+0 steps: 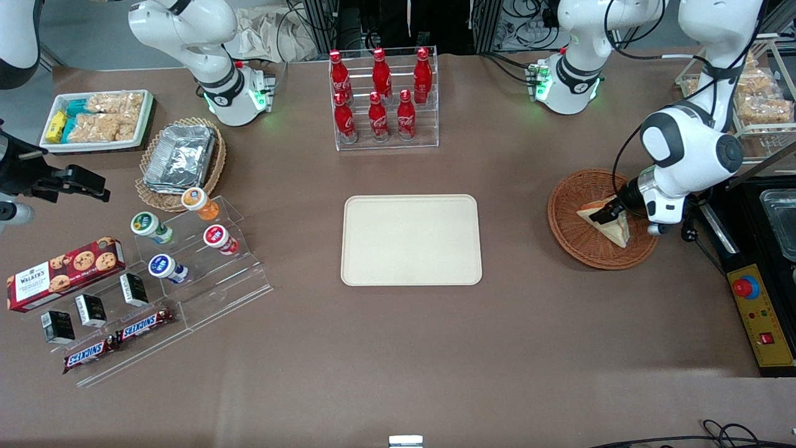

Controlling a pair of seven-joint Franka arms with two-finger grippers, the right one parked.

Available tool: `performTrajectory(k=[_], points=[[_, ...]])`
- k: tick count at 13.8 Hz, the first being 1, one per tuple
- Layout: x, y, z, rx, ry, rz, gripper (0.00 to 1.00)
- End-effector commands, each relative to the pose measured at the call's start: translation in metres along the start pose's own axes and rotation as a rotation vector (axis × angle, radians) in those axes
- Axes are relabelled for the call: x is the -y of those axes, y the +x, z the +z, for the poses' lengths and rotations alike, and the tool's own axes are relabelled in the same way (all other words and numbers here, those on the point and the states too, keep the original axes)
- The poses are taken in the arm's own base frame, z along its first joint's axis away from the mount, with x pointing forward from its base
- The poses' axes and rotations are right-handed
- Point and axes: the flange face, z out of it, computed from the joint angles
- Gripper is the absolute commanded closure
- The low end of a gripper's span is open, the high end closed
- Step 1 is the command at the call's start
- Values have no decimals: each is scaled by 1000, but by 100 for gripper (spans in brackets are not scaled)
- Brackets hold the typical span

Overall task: Place sandwich from basket to tray
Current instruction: 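Lower the left gripper around the sandwich and close on it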

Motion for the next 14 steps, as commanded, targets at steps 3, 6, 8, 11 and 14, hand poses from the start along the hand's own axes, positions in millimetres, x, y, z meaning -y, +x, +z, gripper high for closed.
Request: performTrajectory(k=[3,6,8,11,14], points=[[-6,3,-6,-22,-11,7,61],[-10,1,-23,-45,-23,32,61],[-10,-1,-34,-58,-4,66,61],[-10,-7,-61,-61,55,137,61],[-13,-19,-100,-88,131,226,61]])
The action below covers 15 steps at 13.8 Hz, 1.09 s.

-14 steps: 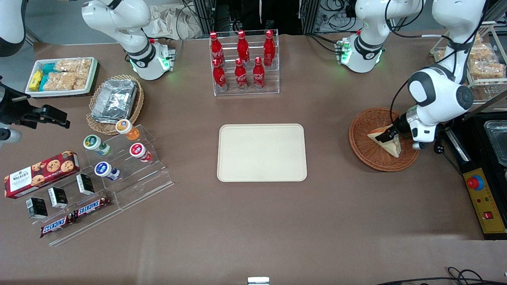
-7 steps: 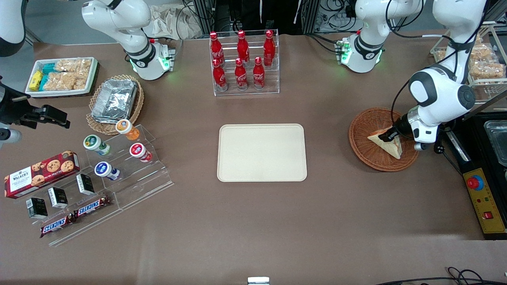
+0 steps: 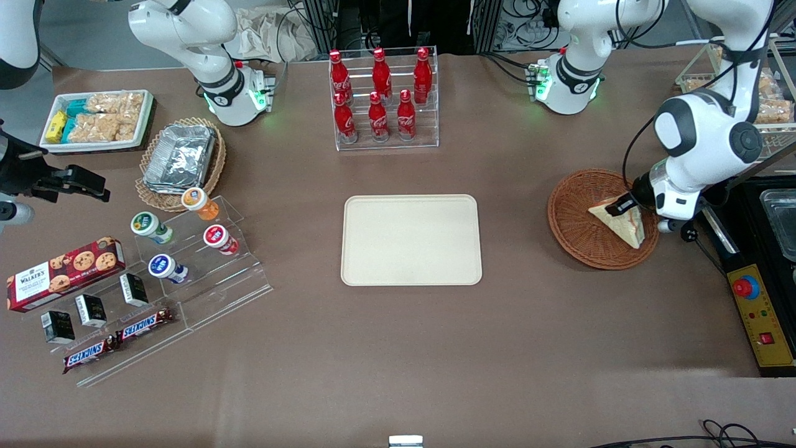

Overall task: Place sandwich from basket to tray
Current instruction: 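Lower the left gripper around the sandwich and close on it, then lift the sandwich up out of the basket with the left gripper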

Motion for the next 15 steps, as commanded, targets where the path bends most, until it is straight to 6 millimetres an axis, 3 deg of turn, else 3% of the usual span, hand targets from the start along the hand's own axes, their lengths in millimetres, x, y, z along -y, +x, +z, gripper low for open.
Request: performTrajectory(k=[1,4,6,8,11,15], points=[[-1,-10,-49,-27,54,60,61],[-21,-14,-103,-6,93,119,61],[-48,-14,-156,9,120,165,61],[-74,-23,-188,11,133,209,61],[-119,-50,-199,-3,152,292,61],[-181,-89,-176,14,166,403,61]])
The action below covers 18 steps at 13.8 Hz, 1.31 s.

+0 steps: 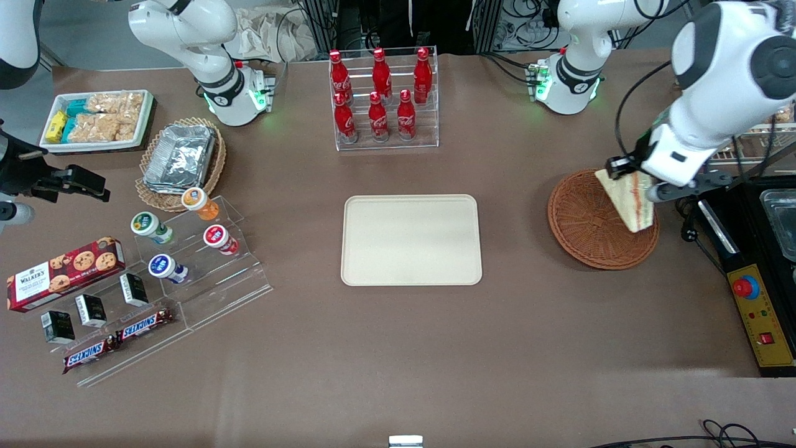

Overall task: Place sandwich from basket to tray
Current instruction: 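Lift the sandwich up out of the basket with the left gripper, then carry the sandwich toward the cream tray and lower it onto the tray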

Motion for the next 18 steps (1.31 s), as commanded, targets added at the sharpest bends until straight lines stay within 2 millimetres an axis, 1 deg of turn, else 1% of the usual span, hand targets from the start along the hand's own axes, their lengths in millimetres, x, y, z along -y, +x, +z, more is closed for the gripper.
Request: performTrajectory(k=[1,2,4,5,7,9,11,13,16,18], points=[[-49,0,6,19,11,54,61],[-65,0,9,26,9,73,61],[-98,-4,21,59,-23,129,61],[-109,-5,27,60,-40,141,61],[-145,-14,45,51,-65,205,61],[-164,-15,64,33,-90,223,61],[-178,-21,89,36,-97,233,61],[-198,-30,121,30,-106,245,61],[-221,-34,170,11,-78,246,61],[-230,-31,197,-1,-45,237,61]])
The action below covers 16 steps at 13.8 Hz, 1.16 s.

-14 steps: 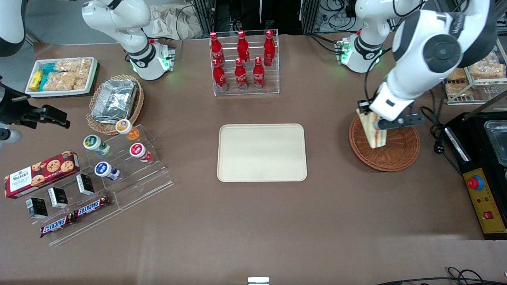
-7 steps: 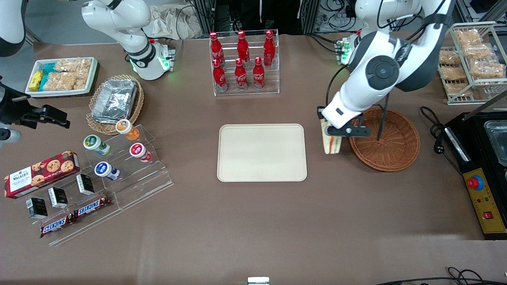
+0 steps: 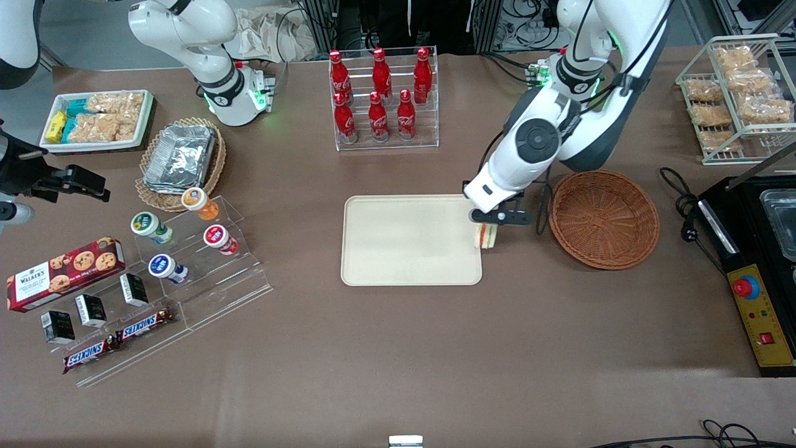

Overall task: Place sandwich from basket to tray
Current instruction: 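Carry the sandwich toward the cream tray and lower it onto the tray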

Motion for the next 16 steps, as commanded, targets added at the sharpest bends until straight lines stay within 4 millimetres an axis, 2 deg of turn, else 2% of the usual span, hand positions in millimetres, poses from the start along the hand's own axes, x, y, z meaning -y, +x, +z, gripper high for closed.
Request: performTrajectory(k=[1,6,9,13,14,15,16], points=[[-8,11,31,-10,19,-15,61],[-18,18,69,4,40,54,61],[-30,24,78,5,38,58,60],[-32,33,103,-10,87,32,60],[-32,35,105,-14,91,26,56],[-32,36,107,-14,92,21,48],[-33,38,104,-19,89,17,26]])
